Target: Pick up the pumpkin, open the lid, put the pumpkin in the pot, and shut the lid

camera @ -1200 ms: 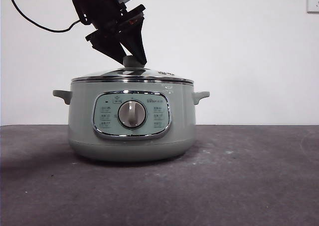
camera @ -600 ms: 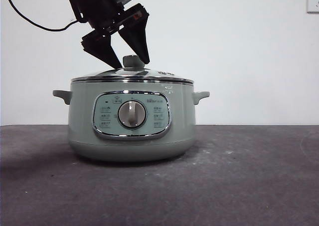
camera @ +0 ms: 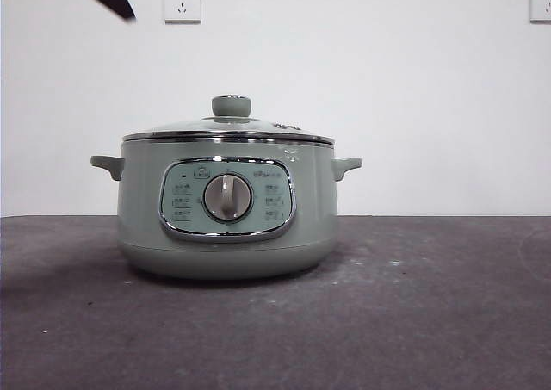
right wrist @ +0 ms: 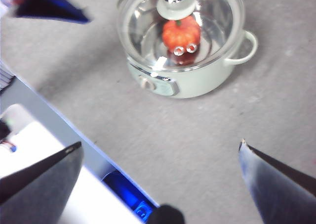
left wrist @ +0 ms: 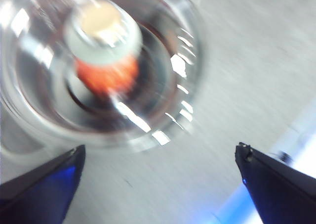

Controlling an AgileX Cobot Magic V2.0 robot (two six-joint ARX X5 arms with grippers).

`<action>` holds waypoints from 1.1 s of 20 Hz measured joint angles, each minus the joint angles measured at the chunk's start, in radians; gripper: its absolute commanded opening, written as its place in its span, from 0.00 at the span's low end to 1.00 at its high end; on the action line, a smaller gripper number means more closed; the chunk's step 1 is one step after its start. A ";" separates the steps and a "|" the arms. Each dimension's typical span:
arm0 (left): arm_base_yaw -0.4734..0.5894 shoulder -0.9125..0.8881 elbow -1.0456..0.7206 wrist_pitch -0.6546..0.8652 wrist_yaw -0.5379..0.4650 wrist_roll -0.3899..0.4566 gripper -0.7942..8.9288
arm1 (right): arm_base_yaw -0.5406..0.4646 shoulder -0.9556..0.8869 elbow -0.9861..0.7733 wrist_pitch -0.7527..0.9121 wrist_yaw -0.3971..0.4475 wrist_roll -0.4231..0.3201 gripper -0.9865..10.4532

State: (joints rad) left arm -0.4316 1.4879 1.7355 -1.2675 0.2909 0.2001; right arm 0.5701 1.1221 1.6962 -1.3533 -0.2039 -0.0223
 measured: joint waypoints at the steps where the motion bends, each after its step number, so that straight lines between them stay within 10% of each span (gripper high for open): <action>1: 0.000 -0.035 0.000 -0.021 0.016 0.000 0.09 | 0.000 0.002 0.000 0.000 -0.024 0.000 0.21; 3: 0.000 -0.087 0.000 -0.037 0.021 -0.001 0.08 | 0.000 0.007 0.000 0.000 -0.069 -0.012 0.08; 22: 0.000 -0.148 0.000 -0.038 0.023 -0.003 0.08 | 0.000 0.004 0.000 0.000 -0.081 0.001 0.09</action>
State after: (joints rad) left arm -0.4316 1.3403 1.7355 -1.3056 0.3138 0.1974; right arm 0.5701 1.1259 1.6962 -1.3529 -0.2848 -0.0216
